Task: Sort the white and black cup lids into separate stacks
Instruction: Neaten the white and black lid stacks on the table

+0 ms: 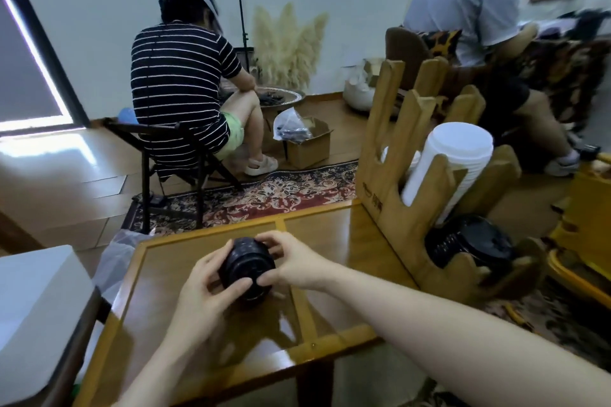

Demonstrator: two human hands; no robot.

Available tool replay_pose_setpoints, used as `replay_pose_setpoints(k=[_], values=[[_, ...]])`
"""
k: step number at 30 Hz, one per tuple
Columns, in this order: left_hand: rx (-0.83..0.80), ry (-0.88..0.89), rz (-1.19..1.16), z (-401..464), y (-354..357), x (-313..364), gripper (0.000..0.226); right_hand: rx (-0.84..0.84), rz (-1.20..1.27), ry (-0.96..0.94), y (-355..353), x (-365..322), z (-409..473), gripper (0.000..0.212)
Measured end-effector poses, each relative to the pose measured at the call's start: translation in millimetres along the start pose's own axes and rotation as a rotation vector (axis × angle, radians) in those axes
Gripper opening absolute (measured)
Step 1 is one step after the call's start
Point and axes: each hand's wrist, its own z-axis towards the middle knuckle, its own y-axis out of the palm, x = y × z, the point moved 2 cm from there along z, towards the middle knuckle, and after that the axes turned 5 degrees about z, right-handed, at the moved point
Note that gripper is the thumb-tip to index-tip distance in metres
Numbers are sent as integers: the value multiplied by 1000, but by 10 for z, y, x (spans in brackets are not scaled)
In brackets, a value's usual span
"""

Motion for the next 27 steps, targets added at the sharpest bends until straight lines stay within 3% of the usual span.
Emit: replay_pose_setpoints(k=[3, 6, 9, 12, 15, 19, 27], values=[[78, 3, -189, 13, 110, 574, 61, 84, 99, -56, -396, -324, -216, 62], [45, -8, -410, 21, 331, 1131, 60, 186, 143, -90, -826, -595, -576, 49], [-70, 5, -492, -33, 632, 1593, 56, 289, 154, -94, -1241, -707, -1054, 35], [-273, -7, -540, -100, 1015, 1946, 40, 393, 227, -64, -1683, -690, -1527, 32], [-419, -5, -542, -169, 1414, 2244, 39, 459, 301, -39, -2081, -534, -1871, 30], [-486, -87, -532, -246, 1848, 2444, 36, 510, 289, 14, -2422, -198, -2132, 35], [-438, -215, -481, -99, 2391, 2264, 39, 547, 229, 143, -2561, 420, -2109, 35]])
